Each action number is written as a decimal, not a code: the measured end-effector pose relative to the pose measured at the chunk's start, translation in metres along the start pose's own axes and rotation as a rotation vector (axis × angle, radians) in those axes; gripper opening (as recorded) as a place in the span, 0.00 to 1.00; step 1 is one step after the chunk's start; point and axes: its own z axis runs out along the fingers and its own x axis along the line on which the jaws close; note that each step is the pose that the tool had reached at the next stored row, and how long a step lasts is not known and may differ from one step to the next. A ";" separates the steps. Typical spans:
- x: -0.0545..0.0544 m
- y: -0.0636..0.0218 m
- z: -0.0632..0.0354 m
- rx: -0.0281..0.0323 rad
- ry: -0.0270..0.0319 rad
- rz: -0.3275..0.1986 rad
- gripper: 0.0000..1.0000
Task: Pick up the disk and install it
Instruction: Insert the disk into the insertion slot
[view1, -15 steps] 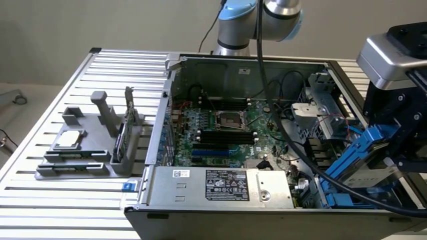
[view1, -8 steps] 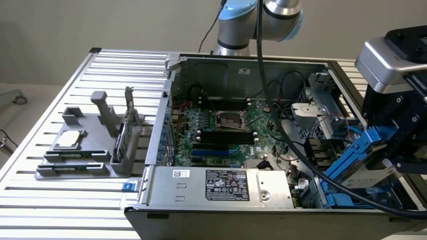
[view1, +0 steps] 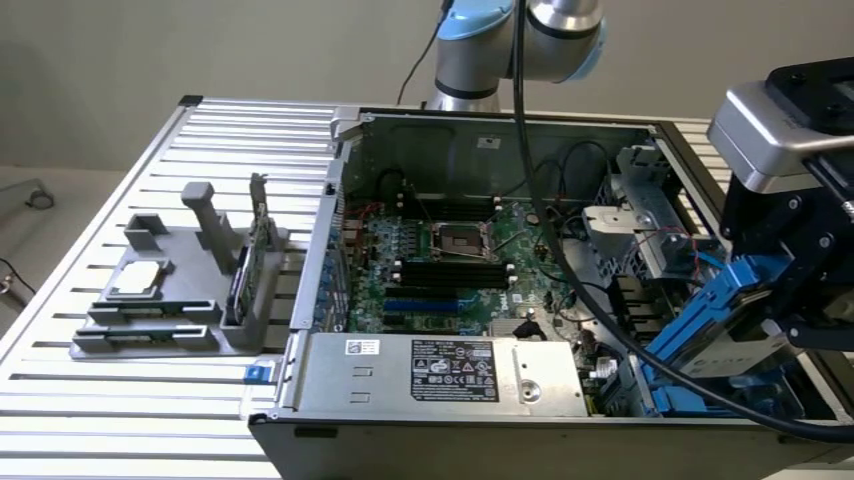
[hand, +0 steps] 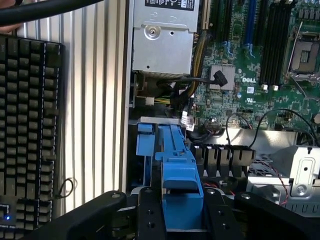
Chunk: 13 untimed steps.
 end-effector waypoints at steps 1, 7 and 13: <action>0.000 0.0001 0.0005 -0.0001 -0.0003 -0.001 0.33; 0.000 0.0001 0.0040 -0.0005 -0.0051 -0.012 0.33; 0.000 -0.0003 0.0061 -0.0005 -0.0132 -0.020 0.40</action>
